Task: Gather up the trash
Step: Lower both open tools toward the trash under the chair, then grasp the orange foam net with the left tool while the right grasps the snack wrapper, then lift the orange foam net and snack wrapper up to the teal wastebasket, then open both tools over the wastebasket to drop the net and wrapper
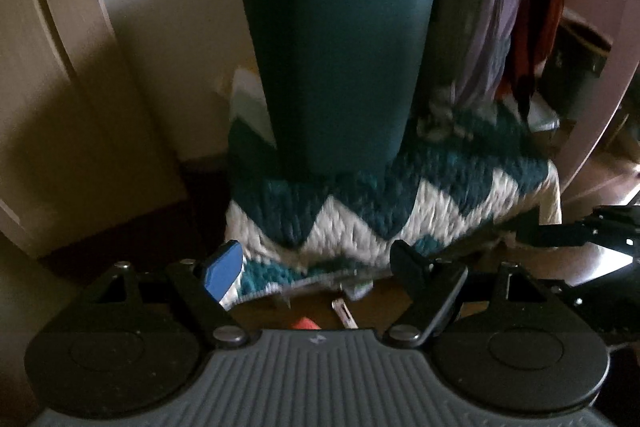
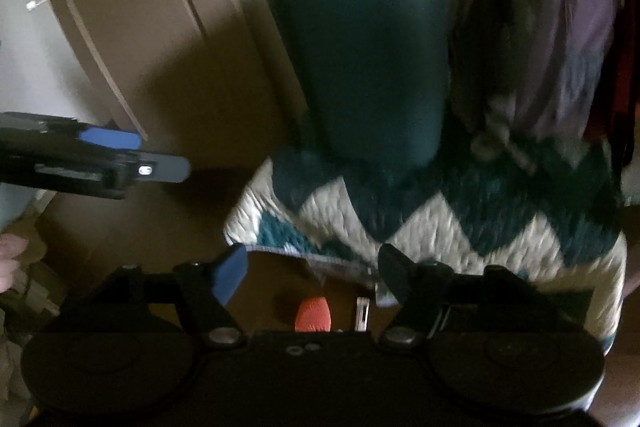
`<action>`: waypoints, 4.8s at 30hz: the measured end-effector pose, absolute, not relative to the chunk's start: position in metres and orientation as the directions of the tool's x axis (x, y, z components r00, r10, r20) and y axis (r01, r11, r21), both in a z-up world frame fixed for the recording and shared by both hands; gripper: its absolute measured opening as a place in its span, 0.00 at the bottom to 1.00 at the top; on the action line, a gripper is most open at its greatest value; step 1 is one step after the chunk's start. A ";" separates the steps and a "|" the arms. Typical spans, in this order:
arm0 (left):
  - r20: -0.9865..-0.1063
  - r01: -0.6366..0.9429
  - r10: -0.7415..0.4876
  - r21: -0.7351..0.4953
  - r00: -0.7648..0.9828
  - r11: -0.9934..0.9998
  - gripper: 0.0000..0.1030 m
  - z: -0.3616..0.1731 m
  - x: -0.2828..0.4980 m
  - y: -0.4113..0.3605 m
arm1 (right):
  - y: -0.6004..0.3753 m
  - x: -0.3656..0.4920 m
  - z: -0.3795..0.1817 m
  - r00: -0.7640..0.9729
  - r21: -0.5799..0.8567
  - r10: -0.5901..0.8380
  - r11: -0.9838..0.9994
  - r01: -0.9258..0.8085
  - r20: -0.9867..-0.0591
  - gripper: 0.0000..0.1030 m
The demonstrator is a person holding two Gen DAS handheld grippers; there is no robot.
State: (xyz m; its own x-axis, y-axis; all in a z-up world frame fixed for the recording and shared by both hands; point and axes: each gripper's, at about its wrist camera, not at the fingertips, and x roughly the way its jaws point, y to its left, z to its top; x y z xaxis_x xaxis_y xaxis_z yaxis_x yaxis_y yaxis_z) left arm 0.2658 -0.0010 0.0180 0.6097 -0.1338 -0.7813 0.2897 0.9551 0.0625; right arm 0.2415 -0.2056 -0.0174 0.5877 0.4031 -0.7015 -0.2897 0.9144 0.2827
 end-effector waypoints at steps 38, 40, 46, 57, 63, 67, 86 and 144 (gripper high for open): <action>-0.999 -0.044 0.019 0.018 0.028 0.999 0.96 -0.461 0.407 0.030 | -0.185 0.299 -0.471 0.009 0.269 0.272 0.956 -0.120 -0.962 0.70; -0.999 -0.071 0.026 0.025 0.018 0.997 0.96 -0.476 0.412 0.029 | -0.188 0.301 -0.481 0.001 0.270 0.272 0.957 -0.109 -0.962 0.70; -0.997 -0.072 0.071 0.072 -0.016 0.995 0.96 -0.517 0.414 0.033 | -0.191 0.310 -0.510 -0.026 0.266 0.265 0.959 -0.098 -0.964 0.70; -0.997 -0.115 0.018 0.027 -0.072 0.993 0.78 -0.546 0.417 0.052 | -0.174 0.313 -0.525 -0.032 0.252 0.250 0.960 -0.118 -0.968 0.58; -0.997 -0.115 0.032 0.040 -0.067 0.993 0.53 -0.541 0.416 0.055 | -0.175 0.312 -0.528 -0.042 0.228 0.224 0.967 -0.112 -0.974 0.40; -0.998 -0.098 0.033 0.039 -0.061 0.994 0.32 -0.534 0.413 0.057 | -0.179 0.310 -0.522 -0.035 0.227 0.224 0.967 -0.114 -0.974 0.37; -0.992 0.122 -0.023 -0.008 0.124 0.992 0.22 -0.328 0.373 0.061 | -0.215 0.274 -0.308 0.188 0.268 0.280 0.959 -0.090 -0.941 0.34; -0.808 0.173 -0.027 0.093 0.588 0.981 0.23 0.092 0.547 -0.085 | -0.183 0.480 0.093 0.702 0.038 0.259 0.949 -0.314 -0.663 0.33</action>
